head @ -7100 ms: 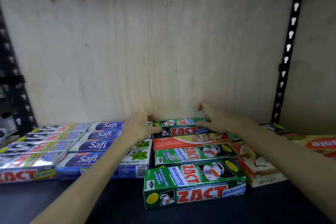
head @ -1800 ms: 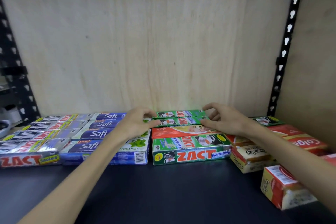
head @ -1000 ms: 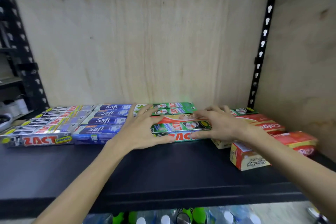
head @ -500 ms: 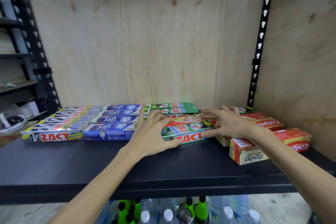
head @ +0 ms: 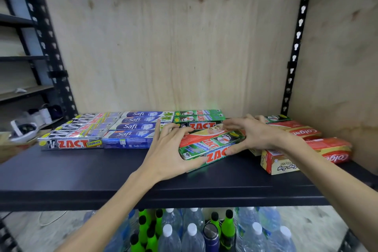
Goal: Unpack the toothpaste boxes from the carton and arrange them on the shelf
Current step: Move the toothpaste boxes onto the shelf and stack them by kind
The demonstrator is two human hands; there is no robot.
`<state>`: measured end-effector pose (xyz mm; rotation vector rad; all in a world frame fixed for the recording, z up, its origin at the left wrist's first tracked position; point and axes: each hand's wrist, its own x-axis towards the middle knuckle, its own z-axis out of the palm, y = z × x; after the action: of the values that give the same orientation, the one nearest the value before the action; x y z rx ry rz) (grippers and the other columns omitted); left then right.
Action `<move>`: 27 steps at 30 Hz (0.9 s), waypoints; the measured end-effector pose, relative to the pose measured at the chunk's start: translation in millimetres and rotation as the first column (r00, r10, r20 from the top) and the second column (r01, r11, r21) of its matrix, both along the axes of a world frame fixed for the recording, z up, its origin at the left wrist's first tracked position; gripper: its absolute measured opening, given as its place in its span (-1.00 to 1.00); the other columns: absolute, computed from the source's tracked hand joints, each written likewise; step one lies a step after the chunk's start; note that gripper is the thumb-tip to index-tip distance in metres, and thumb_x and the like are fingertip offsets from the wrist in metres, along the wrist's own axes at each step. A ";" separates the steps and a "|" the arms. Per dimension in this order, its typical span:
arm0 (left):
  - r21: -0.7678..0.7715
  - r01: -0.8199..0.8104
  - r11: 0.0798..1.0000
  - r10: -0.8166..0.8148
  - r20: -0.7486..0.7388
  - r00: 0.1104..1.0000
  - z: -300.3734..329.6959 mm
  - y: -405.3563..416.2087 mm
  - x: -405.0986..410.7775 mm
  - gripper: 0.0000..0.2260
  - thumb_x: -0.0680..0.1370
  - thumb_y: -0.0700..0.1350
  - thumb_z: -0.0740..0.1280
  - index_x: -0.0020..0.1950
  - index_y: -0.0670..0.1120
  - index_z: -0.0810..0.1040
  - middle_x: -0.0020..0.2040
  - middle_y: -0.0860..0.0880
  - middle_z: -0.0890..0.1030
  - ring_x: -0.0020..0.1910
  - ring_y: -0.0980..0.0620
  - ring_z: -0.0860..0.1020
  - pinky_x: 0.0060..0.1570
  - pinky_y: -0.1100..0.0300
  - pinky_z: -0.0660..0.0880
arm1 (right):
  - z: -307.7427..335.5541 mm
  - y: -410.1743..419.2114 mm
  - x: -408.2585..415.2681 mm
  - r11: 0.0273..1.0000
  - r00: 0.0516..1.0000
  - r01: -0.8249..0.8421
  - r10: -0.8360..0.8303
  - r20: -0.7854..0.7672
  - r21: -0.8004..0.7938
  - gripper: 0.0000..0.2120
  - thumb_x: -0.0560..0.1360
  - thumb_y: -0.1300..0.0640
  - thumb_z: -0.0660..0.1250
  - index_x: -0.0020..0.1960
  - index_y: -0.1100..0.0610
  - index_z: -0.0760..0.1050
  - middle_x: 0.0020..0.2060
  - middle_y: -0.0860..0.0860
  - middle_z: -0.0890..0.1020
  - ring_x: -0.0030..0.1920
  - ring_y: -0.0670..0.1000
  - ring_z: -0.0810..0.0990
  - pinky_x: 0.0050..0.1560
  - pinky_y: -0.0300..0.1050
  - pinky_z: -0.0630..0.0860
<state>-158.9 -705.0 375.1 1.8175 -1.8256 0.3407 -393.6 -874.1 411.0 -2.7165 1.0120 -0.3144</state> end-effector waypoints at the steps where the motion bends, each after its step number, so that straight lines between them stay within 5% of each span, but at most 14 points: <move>1: 0.003 -0.005 1.000 0.005 -0.009 1.000 0.0 4.2 1.6 -0.21 0.33 0.54 0.27 0.45 0.16 0.36 0.32 0.21 0.48 0.47 0.18 0.17 0.59 -0.10 -0.16 | -1.1 3.7 1.5 1.000 1.000 0.008 -0.008 -0.002 -0.008 0.06 0.11 -0.59 0.42 0.52 -0.27 0.22 0.38 -0.29 0.47 0.42 -0.05 0.17 0.34 0.11 0.12; 4: 0.012 -0.028 1.000 0.028 -0.015 0.999 1.1 22.6 8.3 -0.22 0.33 0.53 0.30 0.45 0.17 0.38 0.30 0.23 0.44 0.41 0.19 0.17 0.53 -0.01 0.13 | 6.0 24.6 8.4 1.000 1.000 0.010 -0.010 -0.021 -0.016 0.01 0.16 -0.51 0.46 0.52 -0.25 0.23 0.37 -0.18 0.42 0.34 -0.03 0.12 0.30 0.02 0.16; 7: 0.043 -0.007 0.999 0.009 -0.054 0.998 2.0 46.2 19.5 -0.24 0.32 0.50 0.35 0.45 0.20 0.36 0.19 0.39 0.30 0.36 0.20 0.20 0.42 0.14 0.21 | 10.9 49.9 16.1 0.999 0.999 0.025 -0.026 -0.036 -0.041 -0.02 0.18 -0.49 0.47 0.51 -0.26 0.22 0.33 -0.05 0.32 0.37 0.10 0.10 0.38 0.15 0.22; 14: 0.161 0.121 0.979 -0.083 -0.222 0.971 4.6 96.4 69.0 -0.31 0.32 0.40 0.48 0.40 0.30 0.37 0.27 0.38 0.39 0.34 0.31 0.34 0.36 0.19 0.36 | -8.6 110.6 33.9 0.989 0.978 -0.070 0.094 0.188 -0.132 -0.16 0.25 -0.50 0.40 0.43 -0.17 0.36 0.18 -0.22 0.34 0.15 -0.25 0.05 0.36 -0.08 -0.02; 18: 0.201 0.181 0.963 -0.103 -0.343 0.934 9.3 124.3 99.3 -0.38 0.38 0.25 0.55 0.39 0.34 0.41 0.30 0.36 0.42 0.34 0.31 0.41 0.33 0.19 0.43 | -34.7 135.6 60.2 0.963 0.942 -0.071 0.150 0.299 -0.260 -0.16 0.24 -0.63 0.25 0.36 -0.16 0.44 0.14 -0.24 0.47 0.25 -0.18 0.28 0.41 -0.04 0.04; 27: 0.177 0.273 0.946 -0.144 -0.526 0.838 6.6 158.4 144.9 -0.41 0.44 0.10 0.56 0.44 0.23 0.45 0.43 0.24 0.45 0.39 0.20 0.46 0.40 0.02 0.43 | -53.0 172.0 99.2 0.957 0.909 -0.107 0.203 0.363 -0.269 -0.26 0.35 -0.55 0.23 0.42 -0.22 0.38 0.18 -0.32 0.43 0.31 -0.23 0.26 0.38 -0.13 0.00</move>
<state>-14.0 -546.7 381.7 1.6287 -1.7052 -0.4362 -294.4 -702.1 358.0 -2.7570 0.6758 -0.9607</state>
